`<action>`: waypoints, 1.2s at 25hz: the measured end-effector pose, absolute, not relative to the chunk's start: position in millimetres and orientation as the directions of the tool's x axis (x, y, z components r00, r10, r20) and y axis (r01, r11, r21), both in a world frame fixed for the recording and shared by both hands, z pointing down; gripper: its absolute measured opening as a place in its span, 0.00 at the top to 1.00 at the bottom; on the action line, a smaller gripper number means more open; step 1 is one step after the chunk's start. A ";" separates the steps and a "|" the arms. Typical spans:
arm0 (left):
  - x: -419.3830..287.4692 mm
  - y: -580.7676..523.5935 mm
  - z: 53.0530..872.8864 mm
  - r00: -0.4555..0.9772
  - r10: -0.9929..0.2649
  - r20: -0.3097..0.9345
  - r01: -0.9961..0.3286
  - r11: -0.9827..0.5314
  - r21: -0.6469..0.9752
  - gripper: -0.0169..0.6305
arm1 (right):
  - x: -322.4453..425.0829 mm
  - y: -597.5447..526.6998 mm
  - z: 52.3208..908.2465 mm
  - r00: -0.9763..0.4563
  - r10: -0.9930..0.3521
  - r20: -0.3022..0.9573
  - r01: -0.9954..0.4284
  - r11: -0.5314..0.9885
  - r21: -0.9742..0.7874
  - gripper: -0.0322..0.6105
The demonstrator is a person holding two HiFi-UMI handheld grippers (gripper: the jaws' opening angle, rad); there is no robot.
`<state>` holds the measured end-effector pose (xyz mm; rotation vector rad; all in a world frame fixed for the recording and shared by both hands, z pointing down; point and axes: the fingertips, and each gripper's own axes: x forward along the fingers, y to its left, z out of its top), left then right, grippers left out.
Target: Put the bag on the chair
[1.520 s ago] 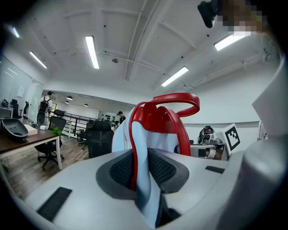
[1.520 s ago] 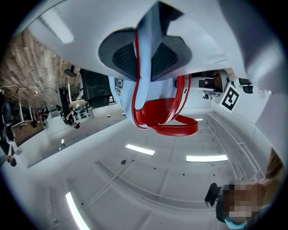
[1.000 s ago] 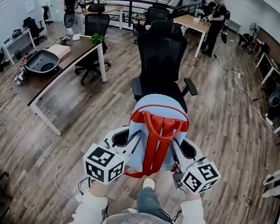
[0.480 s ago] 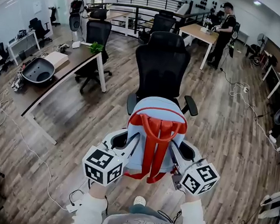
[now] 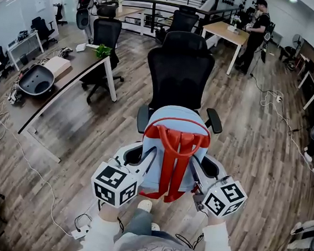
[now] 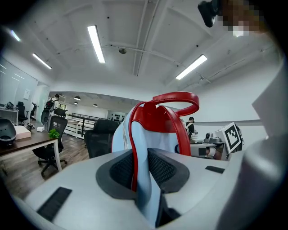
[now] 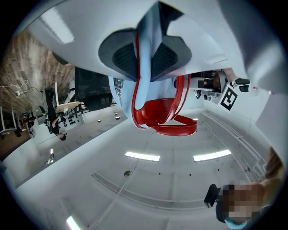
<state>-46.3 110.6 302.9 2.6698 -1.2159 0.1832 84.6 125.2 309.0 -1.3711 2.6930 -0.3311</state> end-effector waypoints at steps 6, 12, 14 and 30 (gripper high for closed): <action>-40.9 67.0 318.5 0.656 -0.724 0.212 -0.754 -0.644 0.131 0.84 | 88.8 82.9 324.5 -0.584 -0.812 0.020 -0.789 0.562 -0.248 0.81; -36.4 9.0 326.1 0.670 -0.712 0.211 -0.742 -0.656 0.139 0.84 | 93.3 26.8 331.6 -0.566 -0.824 0.027 -0.803 0.543 -0.247 0.81; -34.4 -13.0 325.9 0.674 -0.708 0.212 -0.738 -0.661 0.138 0.84 | 95.3 4.7 331.8 -0.561 -0.828 0.028 -0.806 0.538 -0.248 0.81; -11.5 -205.7 322.7 0.722 -0.655 0.222 -0.687 -0.715 0.127 0.85 | 116.7 -180.1 329.2 -0.499 -0.866 0.023 -0.841 0.478 -0.254 0.81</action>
